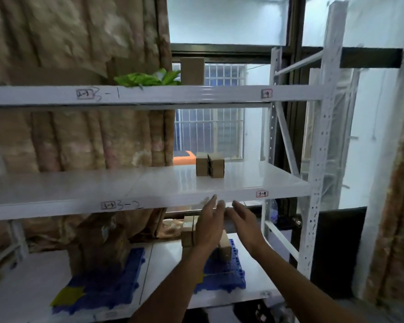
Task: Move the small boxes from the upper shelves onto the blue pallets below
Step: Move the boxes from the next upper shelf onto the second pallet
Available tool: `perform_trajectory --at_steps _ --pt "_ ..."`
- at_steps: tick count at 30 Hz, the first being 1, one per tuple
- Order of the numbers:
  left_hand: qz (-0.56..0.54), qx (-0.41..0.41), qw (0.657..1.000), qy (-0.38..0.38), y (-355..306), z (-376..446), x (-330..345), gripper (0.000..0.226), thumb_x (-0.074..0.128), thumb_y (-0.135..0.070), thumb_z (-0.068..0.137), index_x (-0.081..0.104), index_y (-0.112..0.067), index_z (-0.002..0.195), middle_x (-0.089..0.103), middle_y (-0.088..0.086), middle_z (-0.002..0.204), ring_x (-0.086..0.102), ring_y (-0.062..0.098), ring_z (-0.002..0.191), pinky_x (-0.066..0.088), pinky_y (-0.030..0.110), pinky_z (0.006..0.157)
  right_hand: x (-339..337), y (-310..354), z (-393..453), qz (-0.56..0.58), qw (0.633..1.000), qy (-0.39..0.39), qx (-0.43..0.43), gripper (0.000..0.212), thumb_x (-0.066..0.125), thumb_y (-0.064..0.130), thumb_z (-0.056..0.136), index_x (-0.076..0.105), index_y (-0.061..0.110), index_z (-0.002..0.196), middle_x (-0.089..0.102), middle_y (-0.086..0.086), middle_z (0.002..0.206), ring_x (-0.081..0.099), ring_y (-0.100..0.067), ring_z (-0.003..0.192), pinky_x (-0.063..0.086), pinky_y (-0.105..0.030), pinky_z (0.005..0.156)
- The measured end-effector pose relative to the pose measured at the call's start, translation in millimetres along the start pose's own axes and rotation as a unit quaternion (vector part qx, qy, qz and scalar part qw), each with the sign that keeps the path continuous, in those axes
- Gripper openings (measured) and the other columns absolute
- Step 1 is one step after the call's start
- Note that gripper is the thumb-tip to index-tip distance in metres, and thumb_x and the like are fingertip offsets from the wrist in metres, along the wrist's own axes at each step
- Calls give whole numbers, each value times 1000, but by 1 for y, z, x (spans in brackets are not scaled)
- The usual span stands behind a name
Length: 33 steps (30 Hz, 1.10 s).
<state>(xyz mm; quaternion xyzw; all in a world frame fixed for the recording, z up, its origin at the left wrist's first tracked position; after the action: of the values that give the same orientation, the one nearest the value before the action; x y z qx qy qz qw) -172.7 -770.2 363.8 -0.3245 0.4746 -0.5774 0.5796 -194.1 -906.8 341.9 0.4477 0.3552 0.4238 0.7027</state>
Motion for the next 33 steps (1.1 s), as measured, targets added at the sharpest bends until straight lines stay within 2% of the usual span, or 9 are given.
perform_trajectory --at_steps 4,9,11,13,15,18,25,29,33 --pt "14 27 999 -28 -31 30 -20 53 42 -61 101 46 -40 149 51 -5 154 54 16 135 42 38 114 10 47 21 9 999 -1 -51 58 62 44 102 49 22 155 53 12 149 52 -8 136 40 -27 110" --pt "10 74 996 -39 -50 84 -47 19 36 -77 92 47 -81 107 57 -42 109 56 -22 94 36 14 85 24 76 73 -11 997 -10 -69 14 52 57 102 52 69 110 48 54 111 51 36 96 35 -6 85" --pt "1 70 996 -46 -47 114 -56 33 42 -72 94 44 -75 126 51 -36 116 51 -15 101 34 19 91 28 77 100 -27 997 -10 -74 27 52 60 102 50 63 128 50 42 129 50 31 104 34 -8 94" --pt "6 54 997 -46 -36 145 -60 53 44 -69 96 37 -57 147 47 -26 127 50 -8 104 32 23 94 29 69 128 -42 997 -20 -62 61 53 58 102 40 35 157 46 13 155 48 3 132 33 -23 109" --pt "15 47 998 -41 -25 175 -62 60 46 -65 98 33 -50 154 44 -18 143 48 -1 115 33 24 95 29 61 156 -62 997 -33 -42 77 54 57 102 26 21 165 33 -1 169 38 -20 151 30 -37 121" --pt "41 48 998 -26 -7 217 -62 64 48 -62 98 30 -44 157 32 -4 165 43 13 140 37 31 107 33 51 199 -98 993 -40 -51 85 57 52 102 15 18 167 21 -6 174 25 -26 158 22 -42 128" --pt "206 52 977 13 24 290 -39 83 31 -85 80 25 -51 156 6 -11 171 23 22 155 29 48 121 55 24 270 -224 970 -20 -90 86 61 50 100 11 29 167 28 -4 169 37 -26 151 37 -43 121" --pt "203 55 976 51 44 314 -18 60 30 -77 90 34 -56 147 25 -6 167 47 20 142 39 44 115 59 3 289 -187 980 -13 -70 65 57 51 100 34 34 158 49 -1 156 53 -15 127 42 -27 99" --pt "225 72 971 46 44 314 -18 51 28 -72 92 37 -54 139 35 -8 161 51 24 137 40 43 114 60 1 294 -278 957 -25 -85 58 51 55 100 43 28 151 56 -3 148 61 -23 121 50 -38 98"
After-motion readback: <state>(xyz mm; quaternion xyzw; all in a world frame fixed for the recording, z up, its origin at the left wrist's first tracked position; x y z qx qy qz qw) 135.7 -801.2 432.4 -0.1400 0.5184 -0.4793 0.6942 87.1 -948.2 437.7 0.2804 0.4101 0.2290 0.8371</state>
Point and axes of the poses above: each hand's wrist, its own z-axis towards the middle knuckle, its own x-axis out of the palm, y = z × x, the point moved 6 cm from there along z, towards the middle knuckle
